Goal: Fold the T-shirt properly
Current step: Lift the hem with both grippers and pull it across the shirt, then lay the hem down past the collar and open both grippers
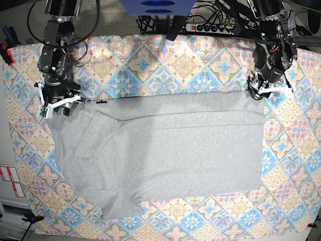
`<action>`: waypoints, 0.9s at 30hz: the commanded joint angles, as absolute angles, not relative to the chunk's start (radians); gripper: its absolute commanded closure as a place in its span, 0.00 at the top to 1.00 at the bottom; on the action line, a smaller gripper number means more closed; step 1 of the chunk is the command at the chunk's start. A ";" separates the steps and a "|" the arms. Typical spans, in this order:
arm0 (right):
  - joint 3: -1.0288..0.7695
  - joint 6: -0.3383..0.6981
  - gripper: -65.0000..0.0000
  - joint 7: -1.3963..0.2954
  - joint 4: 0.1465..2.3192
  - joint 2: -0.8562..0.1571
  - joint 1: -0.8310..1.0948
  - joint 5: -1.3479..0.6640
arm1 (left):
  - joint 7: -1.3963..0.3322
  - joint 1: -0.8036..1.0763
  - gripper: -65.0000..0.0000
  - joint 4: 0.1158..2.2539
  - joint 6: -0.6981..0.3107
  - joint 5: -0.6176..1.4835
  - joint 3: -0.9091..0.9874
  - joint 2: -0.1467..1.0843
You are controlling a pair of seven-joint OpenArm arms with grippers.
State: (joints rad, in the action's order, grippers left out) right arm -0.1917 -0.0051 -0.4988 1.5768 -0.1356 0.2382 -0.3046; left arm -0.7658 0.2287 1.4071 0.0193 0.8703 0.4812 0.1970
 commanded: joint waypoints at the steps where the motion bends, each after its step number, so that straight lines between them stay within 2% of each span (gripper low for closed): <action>1: -0.194 -0.002 0.39 -0.475 1.596 -0.145 0.229 -0.308 | -0.756 0.206 0.49 1.403 0.008 0.883 0.483 0.209; 9: -0.200 -0.002 0.39 -0.475 1.596 -0.143 0.231 -0.309 | -0.760 0.097 0.47 1.237 0.008 0.883 0.481 0.209; 11: -0.200 -0.002 0.39 -0.475 1.596 -0.143 0.231 -0.311 | -0.762 0.097 0.36 1.237 0.007 0.889 0.481 0.209; 15: -0.202 -0.002 0.39 -0.475 1.590 -0.143 0.240 -0.312 | -0.814 0.096 0.01 1.237 0.004 0.894 0.486 0.209; 21: -0.203 -0.002 0.41 -0.475 1.578 -0.143 0.243 -0.314 | -0.845 0.107 0.00 1.237 0.004 0.915 0.490 0.213; 27: -0.283 -0.002 0.67 -0.533 1.567 -0.122 0.234 -0.352 | -0.846 0.131 0.00 1.237 0.004 0.978 0.490 0.216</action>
